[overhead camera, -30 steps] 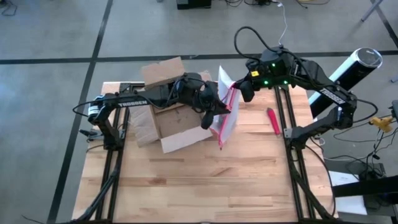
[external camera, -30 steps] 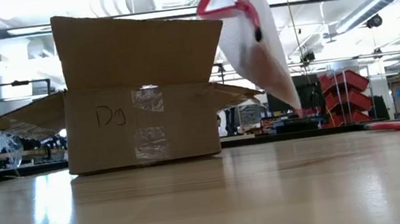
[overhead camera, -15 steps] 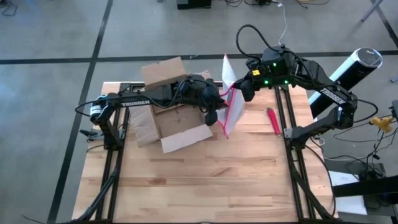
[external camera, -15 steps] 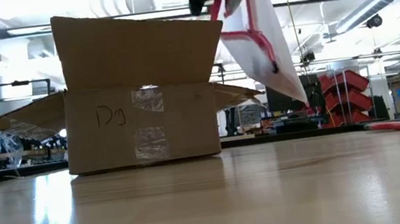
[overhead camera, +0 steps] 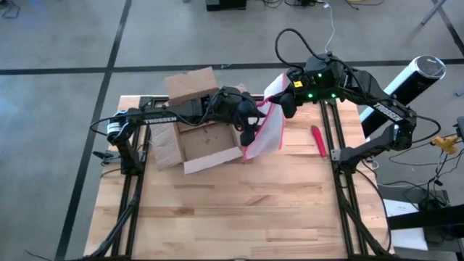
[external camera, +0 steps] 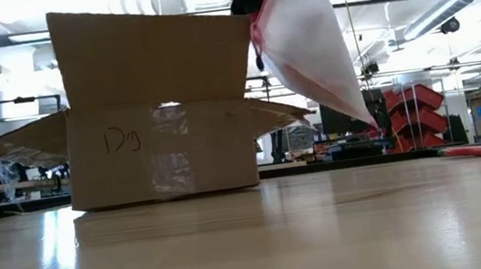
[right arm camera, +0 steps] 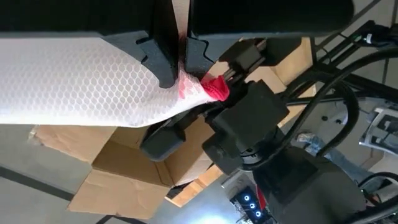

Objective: Unpack boxes
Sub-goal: Put the orange chocolate into the zip bag, then close the zip bag

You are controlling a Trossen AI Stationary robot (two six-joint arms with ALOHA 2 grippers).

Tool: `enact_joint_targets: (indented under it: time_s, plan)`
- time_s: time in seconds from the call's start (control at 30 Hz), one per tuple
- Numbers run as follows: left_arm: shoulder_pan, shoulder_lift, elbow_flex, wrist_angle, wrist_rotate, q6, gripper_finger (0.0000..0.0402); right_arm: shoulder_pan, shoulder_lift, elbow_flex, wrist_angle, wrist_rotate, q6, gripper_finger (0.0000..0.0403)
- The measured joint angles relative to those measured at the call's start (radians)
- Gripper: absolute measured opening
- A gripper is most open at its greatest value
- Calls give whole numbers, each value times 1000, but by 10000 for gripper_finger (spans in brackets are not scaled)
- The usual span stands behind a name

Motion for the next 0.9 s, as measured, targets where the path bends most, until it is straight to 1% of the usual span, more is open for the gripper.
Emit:
enact_joint_targets:
  time_s: [0.1,0.17,0.23,0.3,0.4,0.47,0.6,0.73,0.9]
  plan:
    - [0,0,7,0,26,-23,258,-1,-1,0,-2,7,-2,0]
    - [0,-1,15,-7,39,-46,289,-7,-2,0,-2,9,-11,0]
    - [-1,-4,25,-12,40,-54,311,-12,-4,0,-2,12,-13,0]
    - [-1,-13,36,-29,40,-52,323,-20,-6,0,-1,12,-15,0]
    - [-2,-35,39,-48,41,-28,325,-31,-7,0,-1,12,-19,0]
    - [-2,-47,39,-77,44,18,321,-41,-11,0,-7,12,-30,0]
    - [-2,-74,40,-198,49,98,315,-73,-33,3,-18,12,-43,0]
    - [1,-84,40,-293,50,105,315,-100,-52,27,-15,13,-43,0]
    - [1,-83,40,-324,53,99,315,-111,-54,62,-12,37,-53,0]
